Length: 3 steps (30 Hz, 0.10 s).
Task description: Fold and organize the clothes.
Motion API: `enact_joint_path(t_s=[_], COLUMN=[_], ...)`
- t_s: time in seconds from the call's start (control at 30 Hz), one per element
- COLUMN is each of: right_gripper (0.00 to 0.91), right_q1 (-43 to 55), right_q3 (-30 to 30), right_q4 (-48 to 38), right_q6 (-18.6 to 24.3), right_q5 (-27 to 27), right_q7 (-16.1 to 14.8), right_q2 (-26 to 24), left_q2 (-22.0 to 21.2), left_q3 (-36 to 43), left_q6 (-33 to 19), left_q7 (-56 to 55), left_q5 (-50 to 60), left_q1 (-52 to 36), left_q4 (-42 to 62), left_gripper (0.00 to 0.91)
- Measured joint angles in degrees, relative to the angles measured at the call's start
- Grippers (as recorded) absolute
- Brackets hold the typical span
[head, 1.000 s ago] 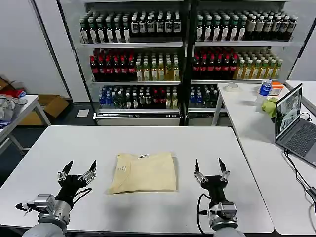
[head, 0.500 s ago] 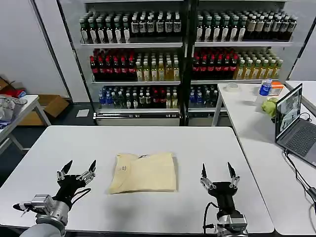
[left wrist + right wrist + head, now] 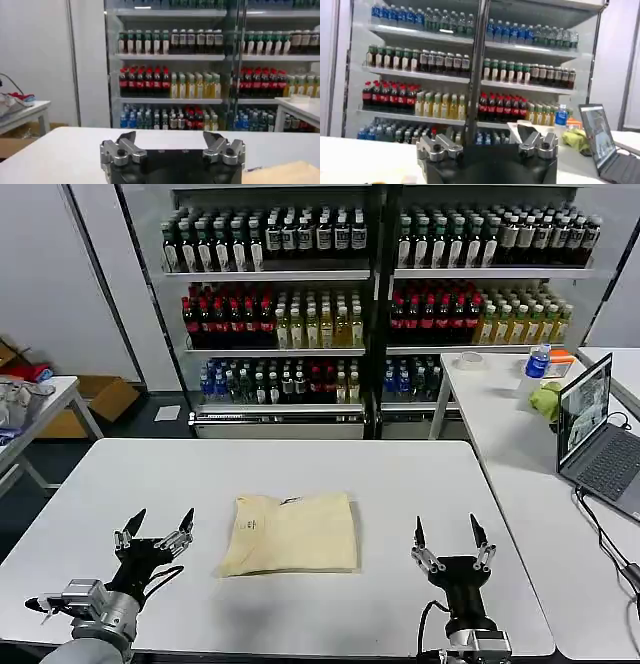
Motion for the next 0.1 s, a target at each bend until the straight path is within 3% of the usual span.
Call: enact_joint_path(t_s=[0.1], right_gripper=[0.907], right_q1=[-0.44], right_q3=[0.18], right_q4=[0.23], right_q6=[-0.25], right_q5=[-0.55], right_q7=[-0.12], right_q2=[-0.02], left_q2=[0.05], left_q3=[0.00], left_q6=[-0.02], left_q7=[0.00], left_q5=[0.17], left_q1=[0.08], left_q4=[-0.11], left_gripper=[0.907])
